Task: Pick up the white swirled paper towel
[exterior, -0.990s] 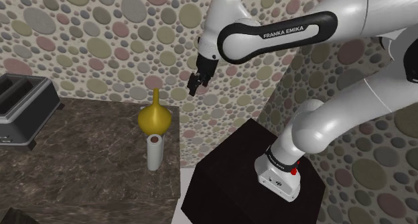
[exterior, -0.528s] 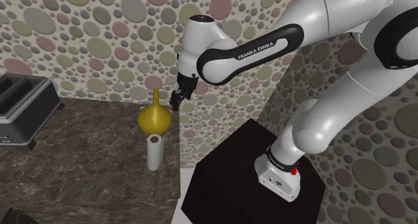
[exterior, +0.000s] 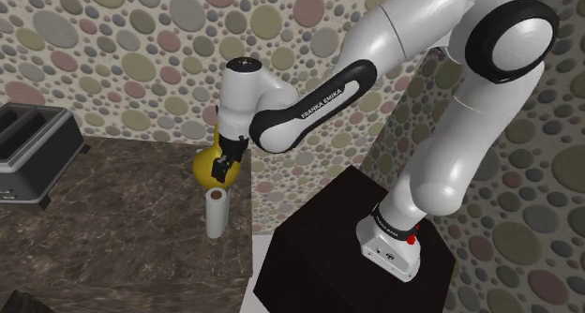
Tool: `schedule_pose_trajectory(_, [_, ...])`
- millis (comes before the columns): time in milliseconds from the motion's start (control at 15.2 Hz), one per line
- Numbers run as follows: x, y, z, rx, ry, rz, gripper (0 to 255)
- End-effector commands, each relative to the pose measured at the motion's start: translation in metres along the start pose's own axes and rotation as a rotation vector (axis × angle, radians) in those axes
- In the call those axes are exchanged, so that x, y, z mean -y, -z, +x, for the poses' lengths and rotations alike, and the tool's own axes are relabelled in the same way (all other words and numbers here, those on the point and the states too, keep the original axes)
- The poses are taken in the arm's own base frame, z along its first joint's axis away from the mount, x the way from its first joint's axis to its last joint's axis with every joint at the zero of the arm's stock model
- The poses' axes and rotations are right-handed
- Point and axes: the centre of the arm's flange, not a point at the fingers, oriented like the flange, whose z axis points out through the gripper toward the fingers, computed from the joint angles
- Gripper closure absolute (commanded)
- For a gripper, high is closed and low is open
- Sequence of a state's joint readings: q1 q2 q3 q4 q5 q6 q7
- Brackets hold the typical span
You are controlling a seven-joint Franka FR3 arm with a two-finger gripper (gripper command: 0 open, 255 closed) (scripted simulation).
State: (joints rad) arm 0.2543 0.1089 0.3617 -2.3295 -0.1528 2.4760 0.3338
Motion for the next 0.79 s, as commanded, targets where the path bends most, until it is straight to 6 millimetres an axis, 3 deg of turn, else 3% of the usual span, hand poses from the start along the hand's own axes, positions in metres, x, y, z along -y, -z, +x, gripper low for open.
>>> schedule_pose_trajectory(0, [0.019,-0.02,0.009,0.0,0.029,-0.002,0])
schedule_pose_trajectory(264, [0.053,-0.056,0.023,0.001,0.084,-0.007,0])
schedule_pose_trajectory(726, [0.055,-0.093,0.021,0.001,0.084,-0.007,0])
